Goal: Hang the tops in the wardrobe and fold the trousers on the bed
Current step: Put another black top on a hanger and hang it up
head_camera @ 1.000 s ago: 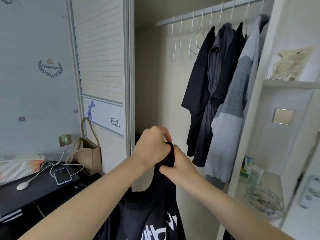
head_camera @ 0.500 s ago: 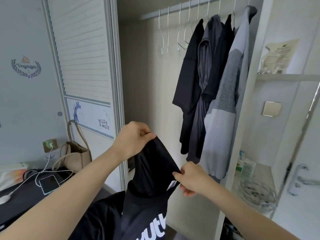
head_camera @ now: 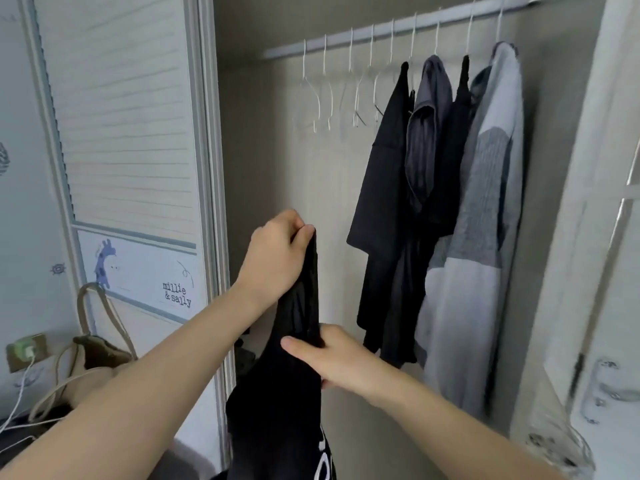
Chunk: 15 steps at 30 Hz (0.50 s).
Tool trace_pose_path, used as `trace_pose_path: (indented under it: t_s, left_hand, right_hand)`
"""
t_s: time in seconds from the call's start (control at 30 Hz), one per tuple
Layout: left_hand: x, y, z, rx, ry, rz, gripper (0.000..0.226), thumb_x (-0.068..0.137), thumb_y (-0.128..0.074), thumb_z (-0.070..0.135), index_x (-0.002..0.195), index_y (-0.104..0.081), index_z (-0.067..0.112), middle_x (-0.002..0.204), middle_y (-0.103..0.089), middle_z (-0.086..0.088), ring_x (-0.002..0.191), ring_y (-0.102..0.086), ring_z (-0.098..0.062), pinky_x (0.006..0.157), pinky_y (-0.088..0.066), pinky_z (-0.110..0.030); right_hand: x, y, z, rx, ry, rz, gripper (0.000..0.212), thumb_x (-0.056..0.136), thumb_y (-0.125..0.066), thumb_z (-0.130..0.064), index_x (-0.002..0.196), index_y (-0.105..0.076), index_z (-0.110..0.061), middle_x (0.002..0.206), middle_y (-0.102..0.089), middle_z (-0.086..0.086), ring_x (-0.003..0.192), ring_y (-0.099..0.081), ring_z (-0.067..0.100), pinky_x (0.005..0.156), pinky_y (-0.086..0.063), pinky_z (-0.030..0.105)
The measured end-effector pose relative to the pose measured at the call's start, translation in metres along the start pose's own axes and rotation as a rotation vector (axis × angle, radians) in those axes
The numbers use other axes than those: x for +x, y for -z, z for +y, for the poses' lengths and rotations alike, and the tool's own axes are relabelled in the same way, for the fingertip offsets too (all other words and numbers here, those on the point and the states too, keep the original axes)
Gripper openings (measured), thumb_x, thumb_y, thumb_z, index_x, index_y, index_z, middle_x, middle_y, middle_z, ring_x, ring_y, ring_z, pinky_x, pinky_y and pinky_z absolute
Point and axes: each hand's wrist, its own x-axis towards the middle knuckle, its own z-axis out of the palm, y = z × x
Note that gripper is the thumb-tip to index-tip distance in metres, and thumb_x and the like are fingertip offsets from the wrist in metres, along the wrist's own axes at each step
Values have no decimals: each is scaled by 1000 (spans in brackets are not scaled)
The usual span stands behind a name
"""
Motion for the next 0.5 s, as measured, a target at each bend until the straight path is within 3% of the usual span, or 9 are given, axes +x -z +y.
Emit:
trace_pose_path:
  t_s: [0.1,0.13,0.23,0.3,0.4,0.43,0.5]
  left_hand:
    - [24,-2,-21,-21,34,-20,25,100,-51,23,79,-51,8,63,-51,0,60,-46,-12,56,-35,-22]
    - [31,-1,-30,-20,57,-13,25,100,-50,23,80,-52,8,65,-53,-1,62,-48,-12,56,-35,-18]
    - [52,2,-64,-25,140,-59,28,100,-51,29,80,-56,10,71,-57,0,70,-53,-15,60,-37,-18]
    - [60,4,-87,-52,143,-231,36,95,-59,39,77,-58,8,71,-60,-1,71,-57,-16,65,-42,-24]
    - [65,2,-113,5,83,-573,44,77,-76,52,69,-57,13,61,-56,5,55,-52,-5,59,-42,-22]
    - [65,0,-120,85,44,-636,43,76,-77,53,66,-57,17,57,-55,5,52,-51,-4,56,-41,-21]
    - [69,-9,-138,251,-57,-615,43,85,-70,49,55,-52,23,52,-53,3,49,-52,-8,52,-39,-20]
  right_hand:
    - [26,15,9,-38,-60,130,9,90,-54,-24,84,-57,-18,77,-57,-5,74,-59,11,67,-47,22]
    - [31,23,15,-71,-101,170,10,89,-52,-18,81,-56,-18,72,-54,-4,68,-56,12,61,-44,22]
    - [48,56,30,-208,-223,370,16,93,-50,-18,83,-60,-12,68,-53,-1,59,-53,12,51,-42,22]
    - [57,77,31,52,-270,447,21,97,-51,-18,94,-64,-3,78,-61,7,74,-65,21,61,-55,30]
    - [67,96,15,456,-234,454,21,97,-49,-10,104,-67,0,96,-68,16,90,-68,29,74,-57,38]
    - [71,99,12,463,-214,468,21,96,-50,-9,103,-68,0,96,-69,16,90,-68,29,78,-57,39]
    - [84,107,5,376,-191,518,21,93,-54,-12,100,-69,1,91,-69,15,87,-68,29,82,-55,41]
